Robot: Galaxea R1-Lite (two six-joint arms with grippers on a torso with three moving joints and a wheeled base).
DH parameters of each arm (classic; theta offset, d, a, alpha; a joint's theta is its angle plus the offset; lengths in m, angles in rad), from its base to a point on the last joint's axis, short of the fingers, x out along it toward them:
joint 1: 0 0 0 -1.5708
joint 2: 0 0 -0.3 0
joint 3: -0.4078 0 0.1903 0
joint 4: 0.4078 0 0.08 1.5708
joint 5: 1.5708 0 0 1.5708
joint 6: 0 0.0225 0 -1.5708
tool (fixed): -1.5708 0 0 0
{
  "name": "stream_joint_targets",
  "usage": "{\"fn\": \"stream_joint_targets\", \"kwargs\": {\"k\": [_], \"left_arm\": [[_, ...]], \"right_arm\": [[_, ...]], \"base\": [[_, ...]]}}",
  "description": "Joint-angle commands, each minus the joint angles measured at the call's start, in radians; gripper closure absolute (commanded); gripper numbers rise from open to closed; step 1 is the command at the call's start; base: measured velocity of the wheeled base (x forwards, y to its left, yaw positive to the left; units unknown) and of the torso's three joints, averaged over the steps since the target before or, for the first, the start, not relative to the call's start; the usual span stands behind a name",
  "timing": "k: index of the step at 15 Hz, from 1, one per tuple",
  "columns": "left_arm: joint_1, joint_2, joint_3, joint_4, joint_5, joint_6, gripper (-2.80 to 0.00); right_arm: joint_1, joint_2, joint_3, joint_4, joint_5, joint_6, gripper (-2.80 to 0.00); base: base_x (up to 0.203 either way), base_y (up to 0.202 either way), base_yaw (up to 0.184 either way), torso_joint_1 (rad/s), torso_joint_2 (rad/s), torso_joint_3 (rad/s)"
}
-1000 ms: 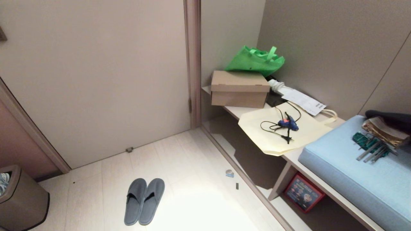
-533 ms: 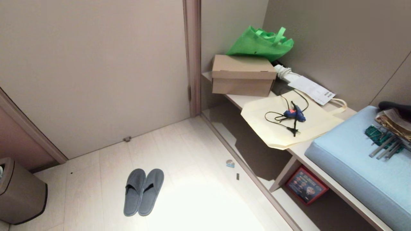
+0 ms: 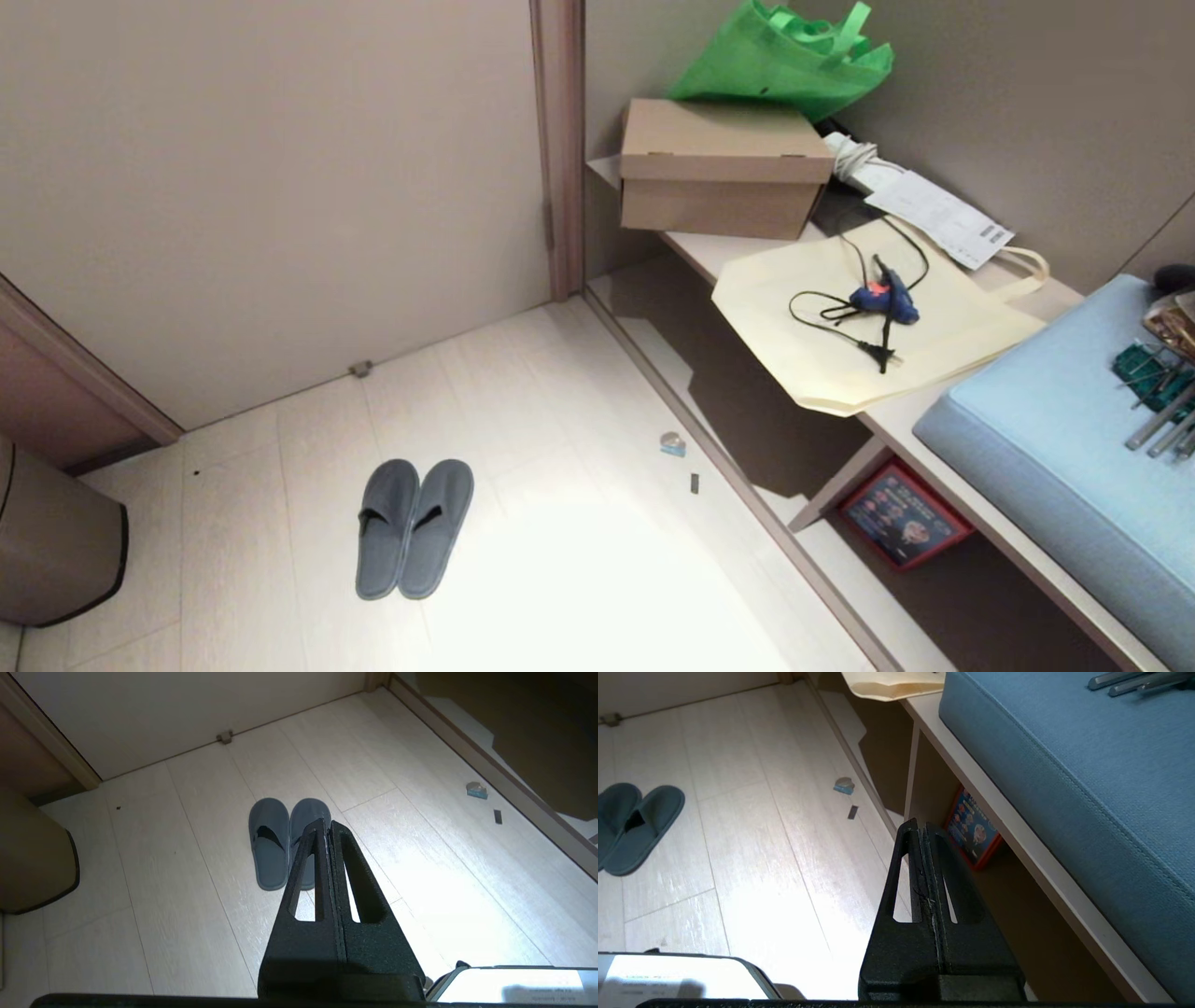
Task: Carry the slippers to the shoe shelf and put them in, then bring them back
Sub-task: Pick up the slippers on the floor
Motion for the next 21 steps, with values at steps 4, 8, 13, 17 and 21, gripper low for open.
{"fn": "stream_joint_targets", "kwargs": {"k": [4,8,13,17,21], "left_arm": [[0.000,-0.001,0.008,0.000,0.000,-0.001,0.00],[0.000,-0.001,0.008,-0.001,0.000,-0.001,0.00],[0.000,-0.001,0.008,-0.001,0.000,-0.001,0.00],[0.000,-0.001,0.008,-0.001,0.000,-0.001,0.00],[0.000,-0.001,0.008,-0.001,0.000,-0.001,0.00]], "right_arm": [[0.001,0.001,0.000,-0.001,-0.001,-0.002,0.00],[0.000,0.001,0.000,-0.001,-0.001,-0.002,0.00],[0.000,0.001,0.000,-0.001,-0.001,-0.002,0.00],[0.000,0.001,0.000,-0.001,-0.001,-0.002,0.00],[0.000,0.001,0.000,-0.002,-0.001,-0.002,0.00]], "base": [[0.000,0.000,0.000,0.000,0.00,-0.196],[0.000,0.000,0.000,0.003,0.00,-0.193],[0.000,0.000,0.000,0.002,0.00,-0.196],[0.000,0.000,0.000,0.006,0.00,-0.196],[0.000,0.000,0.000,0.001,0.01,-0.196]]}}
